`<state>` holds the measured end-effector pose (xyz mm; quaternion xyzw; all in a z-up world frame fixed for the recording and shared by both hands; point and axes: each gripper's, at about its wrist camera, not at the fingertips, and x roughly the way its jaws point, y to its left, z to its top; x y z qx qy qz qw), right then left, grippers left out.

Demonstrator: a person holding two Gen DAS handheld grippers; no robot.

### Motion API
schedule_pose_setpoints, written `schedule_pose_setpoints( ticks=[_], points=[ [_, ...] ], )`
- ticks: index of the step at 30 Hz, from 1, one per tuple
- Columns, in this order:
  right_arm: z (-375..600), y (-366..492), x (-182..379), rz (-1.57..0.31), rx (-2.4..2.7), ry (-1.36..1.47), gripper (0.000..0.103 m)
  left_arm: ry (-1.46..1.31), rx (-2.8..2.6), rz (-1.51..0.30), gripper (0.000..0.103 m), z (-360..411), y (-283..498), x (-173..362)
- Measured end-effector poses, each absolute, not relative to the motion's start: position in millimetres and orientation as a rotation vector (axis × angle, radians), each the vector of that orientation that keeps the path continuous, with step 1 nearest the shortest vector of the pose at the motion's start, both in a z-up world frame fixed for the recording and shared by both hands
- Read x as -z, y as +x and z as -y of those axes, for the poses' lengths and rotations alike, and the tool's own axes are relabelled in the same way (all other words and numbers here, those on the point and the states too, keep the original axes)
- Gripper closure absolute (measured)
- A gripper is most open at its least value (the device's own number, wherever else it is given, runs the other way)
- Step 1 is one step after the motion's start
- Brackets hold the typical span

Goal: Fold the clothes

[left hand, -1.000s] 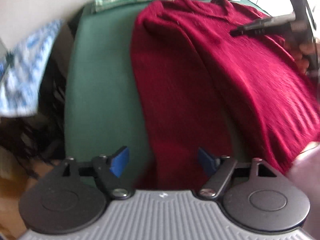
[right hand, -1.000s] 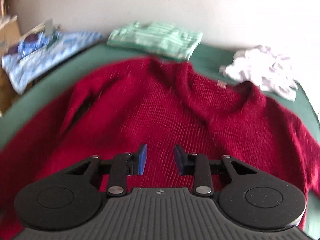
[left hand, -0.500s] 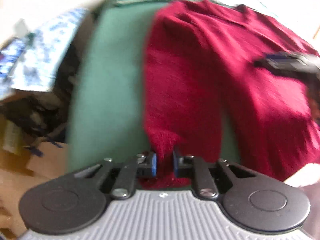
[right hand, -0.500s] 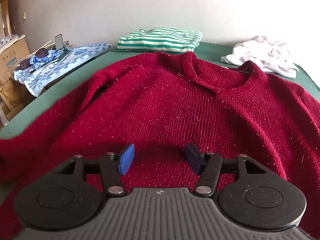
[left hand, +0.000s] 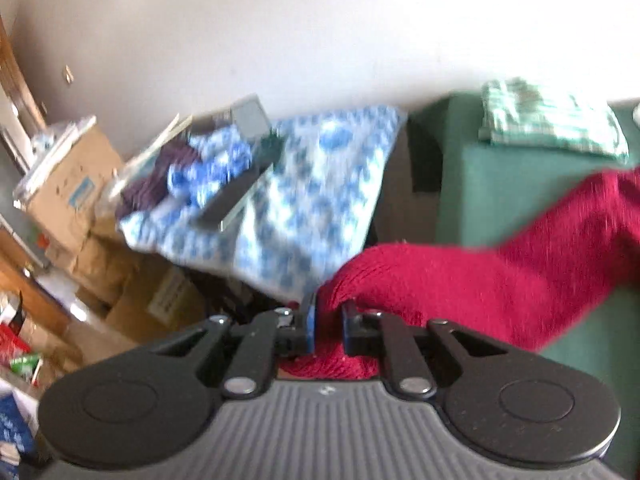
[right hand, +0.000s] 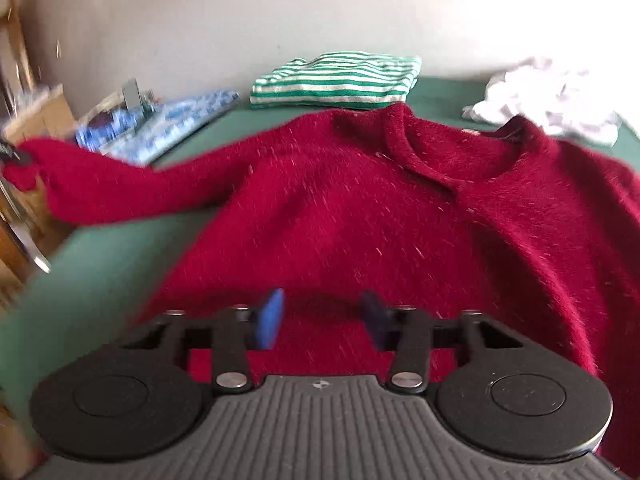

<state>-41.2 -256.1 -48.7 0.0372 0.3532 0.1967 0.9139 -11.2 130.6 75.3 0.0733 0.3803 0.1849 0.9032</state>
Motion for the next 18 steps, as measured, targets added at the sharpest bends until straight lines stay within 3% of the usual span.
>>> schedule_pose_setpoints(
  ticks=[11,13,18],
  points=[
    [146.6,30.1,52.1,-0.755,-0.387,-0.091,0.057,-0.063,-0.308,-0.641,0.09,-208.0,36.5,-119.2],
    [131.4,29.2,45.9,-0.73,-0.408,-0.157,0.064,-0.059,-0.294,-0.661,0.09,-219.8,45.0,-112.8],
    [159.5,84.2,27.4,-0.693,-0.228,0.023,0.068,-0.011,-0.197,-0.699,0.09,-230.5,67.6,-93.5]
  ],
)
